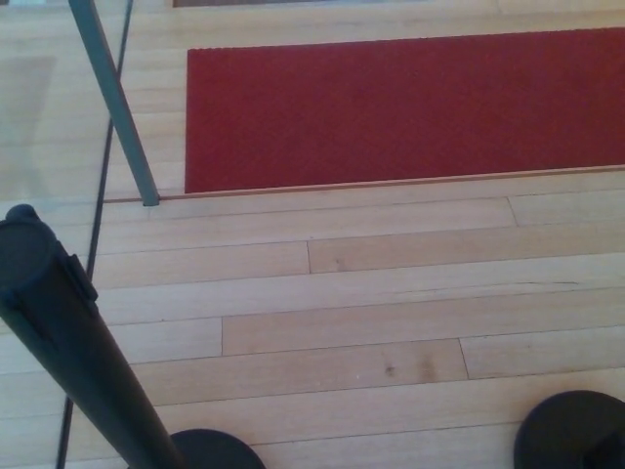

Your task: The robot walks towards a pair of stanchion kept in front of it and uses the right hand to grab on the strap of the right stanchion that is being connected to the left stanchion. After removing it from the stanchion on the left, it releases the strap and lets it retract back to the stanchion on the right.

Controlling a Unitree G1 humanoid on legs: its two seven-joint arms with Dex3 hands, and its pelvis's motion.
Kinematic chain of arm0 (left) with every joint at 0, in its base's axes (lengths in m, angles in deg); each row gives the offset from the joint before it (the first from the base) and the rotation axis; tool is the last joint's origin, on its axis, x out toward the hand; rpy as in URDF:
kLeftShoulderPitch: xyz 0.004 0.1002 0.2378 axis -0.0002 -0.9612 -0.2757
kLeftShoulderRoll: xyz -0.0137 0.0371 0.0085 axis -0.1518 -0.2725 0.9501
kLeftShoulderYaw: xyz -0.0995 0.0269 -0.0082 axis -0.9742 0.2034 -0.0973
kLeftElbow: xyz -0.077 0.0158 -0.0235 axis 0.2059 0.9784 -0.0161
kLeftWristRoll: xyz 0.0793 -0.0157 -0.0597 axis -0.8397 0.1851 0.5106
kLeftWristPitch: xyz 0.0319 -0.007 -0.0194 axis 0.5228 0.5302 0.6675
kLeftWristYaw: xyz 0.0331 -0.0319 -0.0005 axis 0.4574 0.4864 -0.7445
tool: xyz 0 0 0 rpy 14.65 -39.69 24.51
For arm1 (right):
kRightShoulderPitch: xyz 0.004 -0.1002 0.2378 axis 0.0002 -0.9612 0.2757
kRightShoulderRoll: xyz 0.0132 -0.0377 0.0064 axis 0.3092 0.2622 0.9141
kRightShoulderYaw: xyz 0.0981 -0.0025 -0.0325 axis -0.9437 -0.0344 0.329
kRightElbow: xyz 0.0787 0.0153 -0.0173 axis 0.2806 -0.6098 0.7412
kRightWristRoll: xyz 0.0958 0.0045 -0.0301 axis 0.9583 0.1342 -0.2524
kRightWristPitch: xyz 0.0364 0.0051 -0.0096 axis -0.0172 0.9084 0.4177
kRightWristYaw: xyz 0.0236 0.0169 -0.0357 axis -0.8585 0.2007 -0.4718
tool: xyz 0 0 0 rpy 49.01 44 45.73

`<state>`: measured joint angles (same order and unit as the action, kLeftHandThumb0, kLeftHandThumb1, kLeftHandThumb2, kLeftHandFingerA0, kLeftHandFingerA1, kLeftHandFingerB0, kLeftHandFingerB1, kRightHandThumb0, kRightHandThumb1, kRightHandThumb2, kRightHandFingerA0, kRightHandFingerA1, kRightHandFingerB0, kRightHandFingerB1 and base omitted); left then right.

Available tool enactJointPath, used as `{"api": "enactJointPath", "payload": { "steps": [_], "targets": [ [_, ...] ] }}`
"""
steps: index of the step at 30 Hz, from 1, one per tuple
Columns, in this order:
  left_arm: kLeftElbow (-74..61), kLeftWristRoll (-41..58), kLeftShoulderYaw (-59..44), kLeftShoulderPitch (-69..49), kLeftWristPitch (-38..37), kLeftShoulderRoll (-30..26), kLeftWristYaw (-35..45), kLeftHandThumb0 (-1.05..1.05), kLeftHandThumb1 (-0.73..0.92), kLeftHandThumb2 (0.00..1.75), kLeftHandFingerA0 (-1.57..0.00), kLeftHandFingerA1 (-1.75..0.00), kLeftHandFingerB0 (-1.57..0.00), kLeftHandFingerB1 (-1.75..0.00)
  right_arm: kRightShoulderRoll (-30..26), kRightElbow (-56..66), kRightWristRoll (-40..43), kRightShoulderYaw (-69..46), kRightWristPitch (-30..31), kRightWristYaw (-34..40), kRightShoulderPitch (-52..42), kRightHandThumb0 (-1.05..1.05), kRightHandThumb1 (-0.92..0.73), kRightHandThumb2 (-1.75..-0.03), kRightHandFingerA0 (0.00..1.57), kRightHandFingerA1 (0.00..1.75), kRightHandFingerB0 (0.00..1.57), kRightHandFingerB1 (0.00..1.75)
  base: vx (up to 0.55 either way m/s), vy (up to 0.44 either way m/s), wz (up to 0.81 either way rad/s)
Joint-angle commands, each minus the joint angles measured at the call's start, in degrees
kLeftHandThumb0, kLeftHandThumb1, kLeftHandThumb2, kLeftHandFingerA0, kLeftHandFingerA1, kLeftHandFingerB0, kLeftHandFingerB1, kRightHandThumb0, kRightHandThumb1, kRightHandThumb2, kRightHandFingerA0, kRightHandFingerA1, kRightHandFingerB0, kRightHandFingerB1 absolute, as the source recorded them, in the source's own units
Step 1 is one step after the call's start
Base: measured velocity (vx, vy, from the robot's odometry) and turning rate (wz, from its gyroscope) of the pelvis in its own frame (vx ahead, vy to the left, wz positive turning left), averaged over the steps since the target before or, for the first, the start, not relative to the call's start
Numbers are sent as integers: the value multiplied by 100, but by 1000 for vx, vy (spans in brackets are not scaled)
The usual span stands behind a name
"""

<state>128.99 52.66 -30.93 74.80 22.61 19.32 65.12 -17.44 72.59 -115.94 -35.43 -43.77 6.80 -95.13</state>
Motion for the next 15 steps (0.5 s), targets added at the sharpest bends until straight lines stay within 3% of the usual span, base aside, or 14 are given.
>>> {"api": "enactJointPath", "payload": {
  "steps": [1, 3, 5, 6, 10, 11, 12, 13, 14, 15],
  "targets": [
    [34, -268, 225, 91, 15, -85, -90, -47, -7, 158, -157, -86, -126, -98, 941, -2821, 1058, -249, -287, 628, 604, -27, -69, -62, 35, 44, 24, 30, 0, 0, 0],
    [39, -402, 375, 92, 85, -85, -147, -47, -7, 158, -157, -86, -126, -98, 924, -3373, 944, -114, -827, 856, 628, -27, -69, -62, 35, 44, 24, 30, 0, 0, 0],
    [42, -423, 414, 93, 99, -86, -161, -47, -7, 158, -157, -86, -126, -98, 920, -3573, 918, -90, -985, 928, 671, -27, -69, -62, 35, 44, 24, 30, 0, 0, 0],
    [47, -389, 394, 115, 124, -81, -132, -36, -15, 156, -156, -94, -132, -102, 992, -3725, 887, -75, -1205, 1206, 630, -24, -69, -78, 55, 53, 41, 36, 0, 0, 0],
    [57, -322, 387, 147, 161, -76, -92, -36, -15, 156, -156, -94, -132, -102, 1093, -4117, 836, -48, -1634, 1685, 636, -24, -69, -78, 55, 53, 41, 36, 0, 0, 0],
    [64, -419, 489, 139, 160, -100, -104, -52, -3, 145, -157, -86, -138, -95, 1122, -4163, 870, -83, -1790, 1796, 599, -24, -68, -75, 67, 53, 59, 39, 0, 0, 0],
    [72, -538, 621, 130, 157, -131, -119, -52, -3, 145, -157, -86, -138, -95, 1155, -4264, 910, -123, -2012, 1955, 570, -24, -68, -75, 67, 53, 59, 39, 0, 0, 0],
    [74, -705, 792, 105, 120, -175, -157, -50, -19, 154, -157, -100, -149, -84, 1165, -4297, 929, -142, -2058, 2005, 566, -19, -64, -76, 76, 66, 73, 45, 0, 0, 0],
    [75, -809, 905, 88, 93, -205, -184, -50, -19, 154, -157, -100, -149, -84, 1164, -4343, 938, -145, -2083, 2035, 582, -19, -64, -76, 76, 66, 73, 45, 0, 0, 0],
    [77, -920, 1031, 80, 104, -245, -190, -32, -34, 166, -157, -104, -157, -69, 1168, -4370, 957, -159, -2124, 2072, 581, -21, -61, -72, 80, 78, 81, 50, 0, 0, 0]
  ]
}}
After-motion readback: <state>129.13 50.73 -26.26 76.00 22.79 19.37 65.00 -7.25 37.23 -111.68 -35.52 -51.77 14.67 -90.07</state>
